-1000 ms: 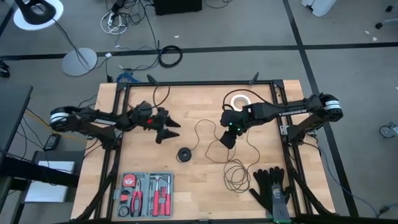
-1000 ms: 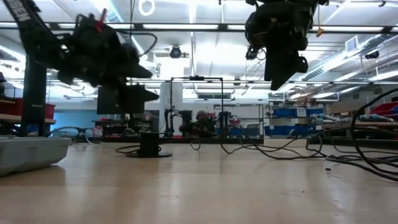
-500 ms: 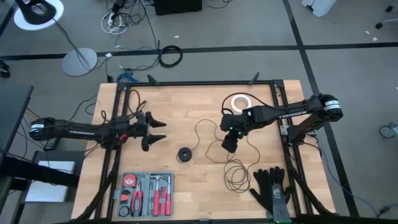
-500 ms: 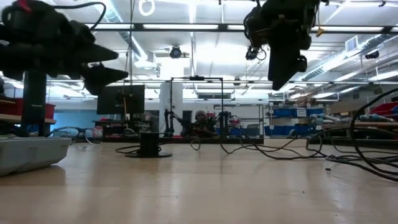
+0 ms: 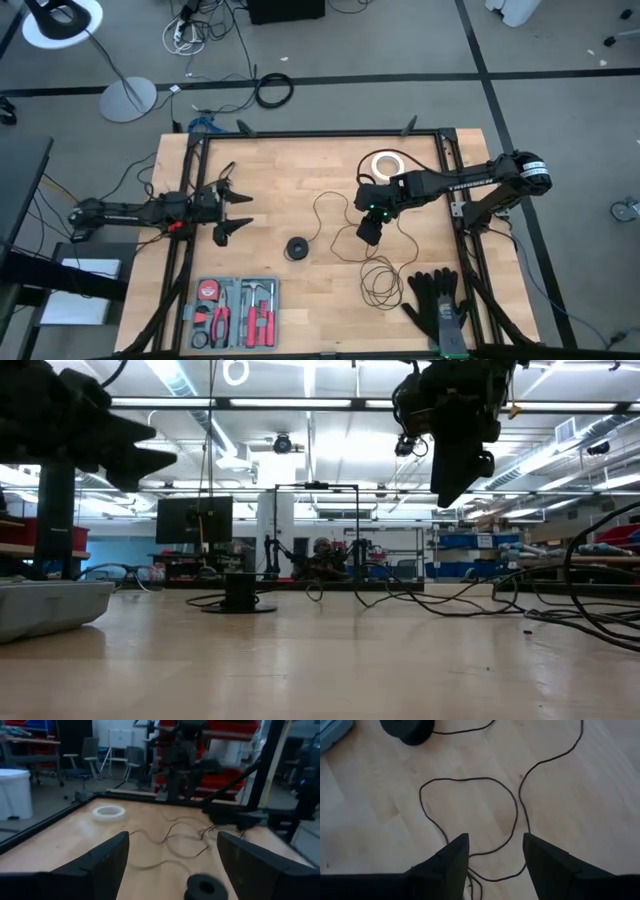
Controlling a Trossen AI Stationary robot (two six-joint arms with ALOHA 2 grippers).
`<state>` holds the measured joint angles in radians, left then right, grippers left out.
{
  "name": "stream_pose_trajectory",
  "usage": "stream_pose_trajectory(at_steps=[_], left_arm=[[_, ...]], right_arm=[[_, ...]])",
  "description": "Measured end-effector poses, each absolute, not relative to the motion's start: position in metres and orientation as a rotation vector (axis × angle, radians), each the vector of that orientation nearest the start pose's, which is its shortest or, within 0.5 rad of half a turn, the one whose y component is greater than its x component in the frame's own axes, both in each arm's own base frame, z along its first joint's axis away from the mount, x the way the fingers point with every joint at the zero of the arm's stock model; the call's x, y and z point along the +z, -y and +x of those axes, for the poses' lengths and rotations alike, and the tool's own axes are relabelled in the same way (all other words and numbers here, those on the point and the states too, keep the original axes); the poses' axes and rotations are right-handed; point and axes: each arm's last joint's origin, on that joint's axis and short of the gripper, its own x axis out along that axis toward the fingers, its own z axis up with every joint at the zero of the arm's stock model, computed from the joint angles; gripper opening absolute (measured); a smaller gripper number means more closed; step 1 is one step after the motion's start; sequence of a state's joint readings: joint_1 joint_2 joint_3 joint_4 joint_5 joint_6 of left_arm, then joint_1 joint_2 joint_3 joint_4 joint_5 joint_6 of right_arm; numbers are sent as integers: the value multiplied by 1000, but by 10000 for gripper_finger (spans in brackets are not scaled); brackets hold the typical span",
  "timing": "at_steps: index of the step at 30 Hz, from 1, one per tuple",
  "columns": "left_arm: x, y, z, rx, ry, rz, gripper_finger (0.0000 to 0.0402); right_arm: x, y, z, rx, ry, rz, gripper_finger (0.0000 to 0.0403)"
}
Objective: Coil cords
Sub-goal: Return to Home Position
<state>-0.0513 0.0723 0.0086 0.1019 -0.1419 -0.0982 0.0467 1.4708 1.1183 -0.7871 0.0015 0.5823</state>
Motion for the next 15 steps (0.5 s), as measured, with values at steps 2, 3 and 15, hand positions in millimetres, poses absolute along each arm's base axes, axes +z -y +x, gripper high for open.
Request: stream_pose_trajectory(at_steps=[2,3,15], left_arm=[[170,1,97,98,45,-96,307],[171,1,97,91,50,-88,307],[168,2,97,52,27,-88,307]], right_arm=[[250,-13,284,-298,-1113,485,187],[250,-13,284,-299,-1113,484,187],[250,-20,284,-310,-1097,392,187]])
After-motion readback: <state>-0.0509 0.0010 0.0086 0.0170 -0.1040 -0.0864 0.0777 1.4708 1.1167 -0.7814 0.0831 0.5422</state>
